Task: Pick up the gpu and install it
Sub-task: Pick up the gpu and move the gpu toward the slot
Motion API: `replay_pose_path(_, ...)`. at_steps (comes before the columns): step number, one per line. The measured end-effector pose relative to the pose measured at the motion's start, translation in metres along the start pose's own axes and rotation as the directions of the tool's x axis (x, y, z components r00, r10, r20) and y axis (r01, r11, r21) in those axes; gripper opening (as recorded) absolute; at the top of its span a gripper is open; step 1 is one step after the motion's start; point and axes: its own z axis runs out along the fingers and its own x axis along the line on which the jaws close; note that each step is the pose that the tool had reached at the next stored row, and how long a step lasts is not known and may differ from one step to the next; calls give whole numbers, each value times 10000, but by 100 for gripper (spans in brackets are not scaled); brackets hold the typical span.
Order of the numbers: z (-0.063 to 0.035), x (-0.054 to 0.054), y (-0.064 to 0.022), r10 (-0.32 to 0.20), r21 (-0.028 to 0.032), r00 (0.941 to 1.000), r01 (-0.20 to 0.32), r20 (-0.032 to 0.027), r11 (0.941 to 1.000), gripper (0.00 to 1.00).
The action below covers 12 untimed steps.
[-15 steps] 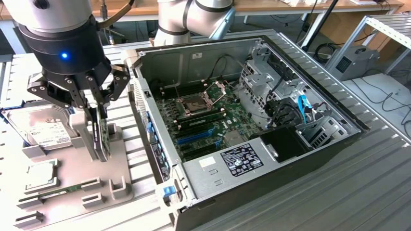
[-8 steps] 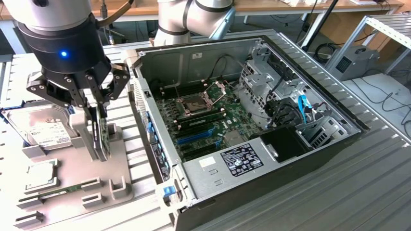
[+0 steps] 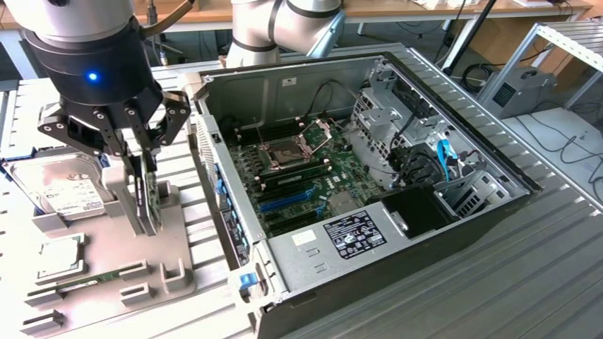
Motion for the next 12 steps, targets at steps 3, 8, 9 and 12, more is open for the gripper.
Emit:
replay_pose_path(3,-5,0,0,0,0,10000,0,0,10000,26)
replay_pose_path(8,-18,0,3,0,0,10000,0,0,10000,26)
replay_pose_path(9,-24,-1,4,0,0,10000,0,0,10000,26)
replay_pose_path(12,-29,-1,5,0,1,10000,0,-1,10000,26)
